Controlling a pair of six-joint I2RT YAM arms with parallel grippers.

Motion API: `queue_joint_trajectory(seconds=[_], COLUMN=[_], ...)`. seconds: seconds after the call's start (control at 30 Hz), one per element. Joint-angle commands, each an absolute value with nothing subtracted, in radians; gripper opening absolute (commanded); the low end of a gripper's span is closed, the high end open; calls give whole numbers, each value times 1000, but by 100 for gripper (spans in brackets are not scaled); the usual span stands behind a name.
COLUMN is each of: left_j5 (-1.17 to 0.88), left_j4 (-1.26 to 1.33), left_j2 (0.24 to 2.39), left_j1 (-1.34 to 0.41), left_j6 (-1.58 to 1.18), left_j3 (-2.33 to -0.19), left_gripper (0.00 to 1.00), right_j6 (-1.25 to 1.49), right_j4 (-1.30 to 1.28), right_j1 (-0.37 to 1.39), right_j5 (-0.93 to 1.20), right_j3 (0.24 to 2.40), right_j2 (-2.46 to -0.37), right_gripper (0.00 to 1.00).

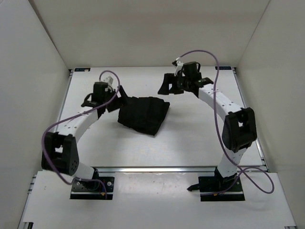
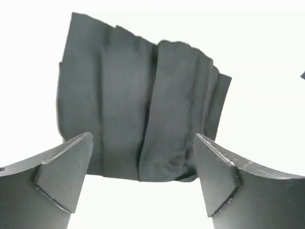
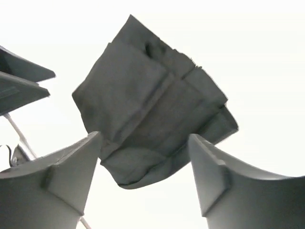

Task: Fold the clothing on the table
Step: Fold the skirt

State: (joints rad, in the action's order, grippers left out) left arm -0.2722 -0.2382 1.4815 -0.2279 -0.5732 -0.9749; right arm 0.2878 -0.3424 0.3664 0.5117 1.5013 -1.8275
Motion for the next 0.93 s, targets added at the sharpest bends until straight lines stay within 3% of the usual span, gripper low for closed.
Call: queue_joint_trajectory(seconds=[0.0,0.13,0.17,0.27,0.33,0.4,0.57,0.7,0.77,0.83,0.9], left_j5=[-143,-26,-5,64,98,85,69,60,60,51,63], left_j4=[-409,-529,-543,-557,-554,-549,-560,-549,-552,-549,-552], left_j2=[1362,1321,1304,1232,1194,1154,1118,1100,1095,1088,1089], left_j1=[-224,-252,-255,-273,-291,-290,-282,-273,-270,-267,-265], left_j6=[-375,-267,-273,-288,-294,-296,-295,-298,-290,-293,-296], left_j3=[-1078,-1103,-1092,-1020,-950,-901,-842,-834,-830,-833,-836], left_gripper=[98,99,99,90,91,94,98,99,98,99,99], right_j6=[220,173,172,184,199,218,221,219,224,229,226], right_j4=[-509,-557,-549,-514,-493,-462,-413,-376,-376,-374,-373], right_j1=[342,345,347,348,338,333,331,293,279,275,268], right_j5=[383,217,207,158,170,163,130,169,186,205,206], right_j3=[1542,1450,1398,1292,1211,1157,1054,1017,1006,1012,1015], right_j2=[-1746,-1657,-1628,-1556,-1517,-1477,-1404,-1370,-1371,-1376,-1390], right_gripper=[80,94,92,67,65,64,74,67,58,59,72])
